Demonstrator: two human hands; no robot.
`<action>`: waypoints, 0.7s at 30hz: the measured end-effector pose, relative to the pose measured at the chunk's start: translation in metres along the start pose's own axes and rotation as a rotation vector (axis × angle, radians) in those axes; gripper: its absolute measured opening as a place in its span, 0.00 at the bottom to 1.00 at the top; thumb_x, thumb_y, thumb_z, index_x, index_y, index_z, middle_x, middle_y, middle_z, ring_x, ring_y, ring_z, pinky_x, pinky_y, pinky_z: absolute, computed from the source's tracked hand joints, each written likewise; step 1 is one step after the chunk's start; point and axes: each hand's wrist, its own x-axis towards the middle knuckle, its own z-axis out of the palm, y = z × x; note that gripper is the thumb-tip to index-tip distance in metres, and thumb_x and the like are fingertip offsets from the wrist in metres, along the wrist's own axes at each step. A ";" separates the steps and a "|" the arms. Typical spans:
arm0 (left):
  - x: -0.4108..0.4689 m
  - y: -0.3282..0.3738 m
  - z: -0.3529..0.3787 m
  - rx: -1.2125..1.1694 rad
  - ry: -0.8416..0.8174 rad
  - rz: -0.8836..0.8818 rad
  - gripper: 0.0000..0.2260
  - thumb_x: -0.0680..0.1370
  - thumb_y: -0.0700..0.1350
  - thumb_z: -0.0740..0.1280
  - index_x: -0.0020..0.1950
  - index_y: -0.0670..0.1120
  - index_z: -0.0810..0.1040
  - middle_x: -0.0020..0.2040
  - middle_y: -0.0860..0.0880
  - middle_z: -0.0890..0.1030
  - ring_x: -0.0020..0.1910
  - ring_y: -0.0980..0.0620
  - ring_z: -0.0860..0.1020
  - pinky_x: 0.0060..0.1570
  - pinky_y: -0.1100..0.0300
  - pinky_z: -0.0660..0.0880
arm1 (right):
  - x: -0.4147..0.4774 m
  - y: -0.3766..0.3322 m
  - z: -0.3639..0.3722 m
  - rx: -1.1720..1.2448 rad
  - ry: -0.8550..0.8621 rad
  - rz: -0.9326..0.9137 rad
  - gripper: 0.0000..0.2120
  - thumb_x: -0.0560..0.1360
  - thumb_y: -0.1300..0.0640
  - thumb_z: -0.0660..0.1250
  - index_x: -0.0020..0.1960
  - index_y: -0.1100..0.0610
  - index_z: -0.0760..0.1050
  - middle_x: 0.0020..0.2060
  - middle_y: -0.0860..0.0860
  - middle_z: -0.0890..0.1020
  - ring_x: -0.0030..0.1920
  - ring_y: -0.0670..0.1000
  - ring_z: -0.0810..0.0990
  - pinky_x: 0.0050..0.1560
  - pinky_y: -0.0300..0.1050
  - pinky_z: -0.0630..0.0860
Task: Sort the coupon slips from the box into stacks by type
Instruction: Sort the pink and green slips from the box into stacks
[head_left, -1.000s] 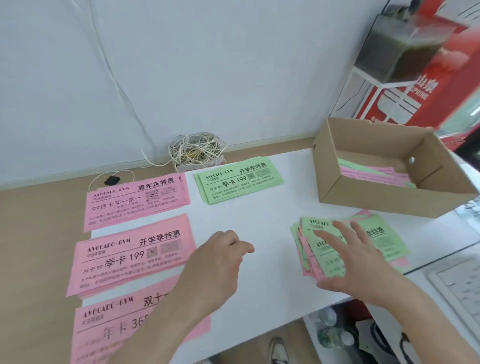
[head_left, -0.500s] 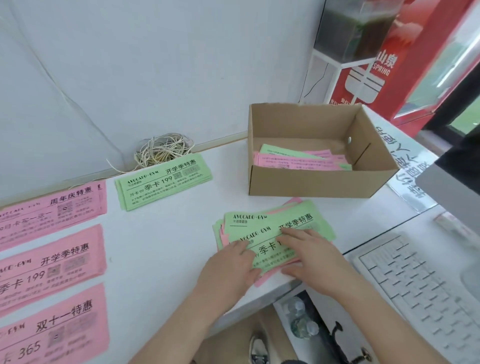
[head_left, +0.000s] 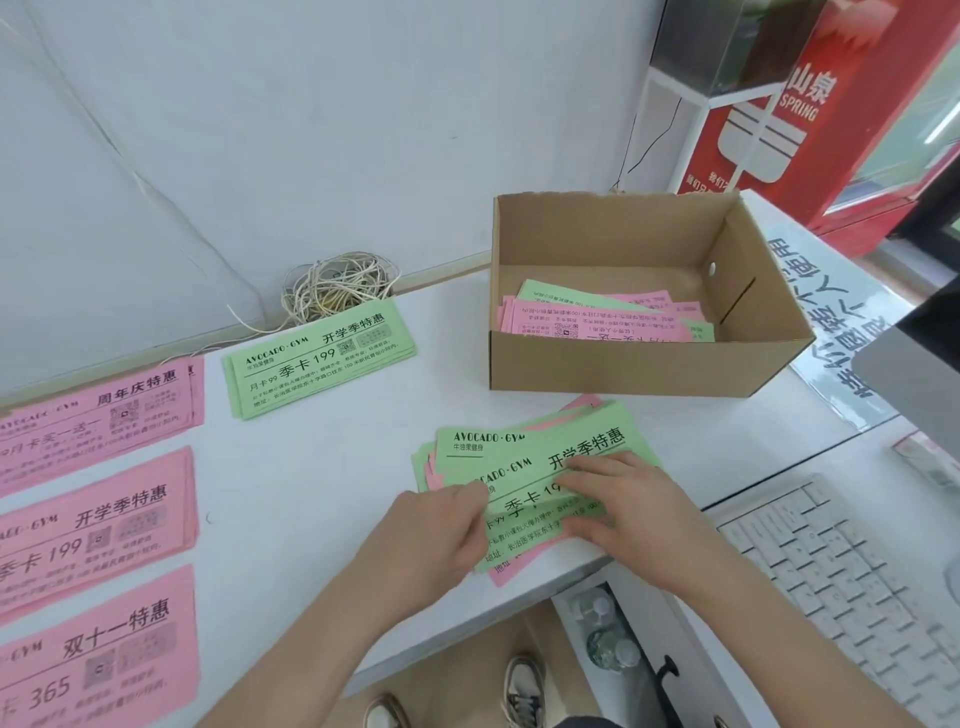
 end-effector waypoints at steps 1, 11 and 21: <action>0.001 -0.002 0.000 -0.045 -0.024 -0.050 0.08 0.74 0.51 0.50 0.41 0.50 0.64 0.40 0.53 0.80 0.34 0.48 0.76 0.35 0.55 0.71 | 0.003 0.001 0.000 0.011 0.039 -0.006 0.15 0.74 0.48 0.69 0.61 0.46 0.79 0.63 0.43 0.78 0.62 0.52 0.75 0.60 0.50 0.73; 0.017 0.027 -0.005 0.325 -0.113 -0.056 0.11 0.79 0.43 0.57 0.59 0.48 0.58 0.44 0.50 0.72 0.30 0.46 0.64 0.32 0.54 0.65 | 0.015 0.004 -0.015 -0.027 0.123 0.066 0.08 0.76 0.46 0.65 0.54 0.44 0.77 0.54 0.39 0.78 0.61 0.44 0.72 0.60 0.45 0.59; 0.008 0.004 -0.013 0.160 -0.120 -0.044 0.42 0.78 0.37 0.52 0.63 0.73 0.24 0.77 0.51 0.57 0.38 0.42 0.75 0.38 0.57 0.69 | -0.010 0.037 -0.023 0.121 -0.024 0.264 0.44 0.67 0.46 0.76 0.76 0.42 0.55 0.72 0.44 0.63 0.69 0.50 0.61 0.67 0.46 0.65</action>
